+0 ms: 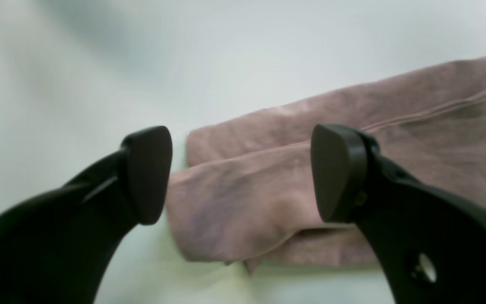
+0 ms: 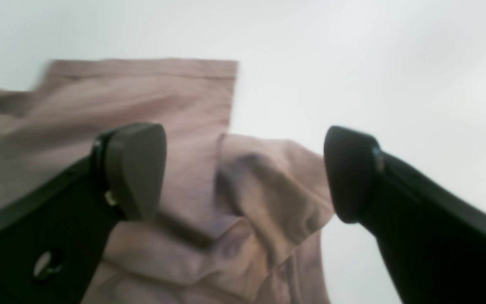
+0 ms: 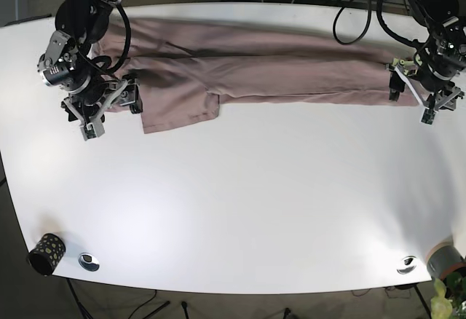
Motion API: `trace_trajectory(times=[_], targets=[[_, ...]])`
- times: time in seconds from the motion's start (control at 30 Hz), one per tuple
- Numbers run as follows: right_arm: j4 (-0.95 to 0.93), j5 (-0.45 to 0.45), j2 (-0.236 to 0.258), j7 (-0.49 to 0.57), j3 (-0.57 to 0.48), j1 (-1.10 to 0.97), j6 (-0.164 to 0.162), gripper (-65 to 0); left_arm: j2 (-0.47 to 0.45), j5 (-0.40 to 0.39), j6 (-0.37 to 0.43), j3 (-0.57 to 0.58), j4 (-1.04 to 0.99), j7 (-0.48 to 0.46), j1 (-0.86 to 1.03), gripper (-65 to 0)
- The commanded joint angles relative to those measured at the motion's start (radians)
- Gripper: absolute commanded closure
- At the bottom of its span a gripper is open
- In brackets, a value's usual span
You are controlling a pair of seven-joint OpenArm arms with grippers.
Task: Fold the T-shirt properly
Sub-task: 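Fold the hem over toward the collar with both grippers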
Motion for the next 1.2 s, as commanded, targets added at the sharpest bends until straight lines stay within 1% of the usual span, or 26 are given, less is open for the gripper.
trace_trajectory(times=[0.0, 0.07, 0.13, 0.27, 0.4, 0.6, 0.7, 0.83, 0.9, 0.97, 1.17], targets=[[-0.056, -0.016, 0.012, 0.021, -0.026, 0.049, 0.001, -56.1, -0.006, -0.011, 0.004, 0.006, 0.014, -0.016, 0.017, -47.1], [-0.1, -0.03, 0.014, 0.021, -0.036, 0.076, 0.001, -56.1, -0.005, -0.012, 0.004, 0.006, 0.014, -0.016, 0.028, -47.1], [-0.177, -0.03, 0.017, 0.023, -0.042, 0.114, 0.001, -56.1, 0.006, -0.012, 0.004, 0.006, 0.011, -0.016, 0.034, -47.1], [-0.261, -0.03, 0.017, 0.023, -0.046, 0.155, 0.001, -56.1, 0.023, -0.011, 0.004, 0.001, -0.01, -0.016, 0.042, -47.1], [-0.343, -0.03, 0.014, 0.024, -0.046, 0.201, 0.001, -56.1, 0.021, -0.011, 0.004, 0.001, -0.07, -0.017, 0.045, -47.1], [-0.401, -0.028, 0.009, 0.026, -0.046, 0.226, 0.001, -56.1, 0.001, -0.012, 0.004, 0.0, -0.118, -0.019, 0.046, -47.1], [-0.396, -0.028, -0.023, 0.02, -0.047, 0.221, 0.001, -56.1, 0.003, -0.012, 0.004, 0.0, -0.116, -0.019, 0.048, -47.1], [-0.383, -0.028, -0.043, 0.017, -0.047, 0.215, 0.001, -55.3, 0.003, -0.012, 0.004, 0.003, -0.116, -0.019, 0.048, -47.1], [-0.366, -0.028, -0.058, 0.017, -0.047, 0.198, 0.001, -51.7, 0.004, -0.012, 0.004, 0.004, -0.116, -0.019, 0.048, -47.1], [-0.35, -0.028, -0.063, 0.017, -0.047, 0.189, 0.001, -48.4, 0.004, -0.012, 0.004, 0.004, -0.118, -0.019, 0.048, -47.1], [-0.341, -0.03, -0.067, 0.02, -0.047, 0.183, 0.001, -32.7, 0.004, -0.012, 0.004, 0.004, -0.118, -0.019, 0.046, -47.1]])
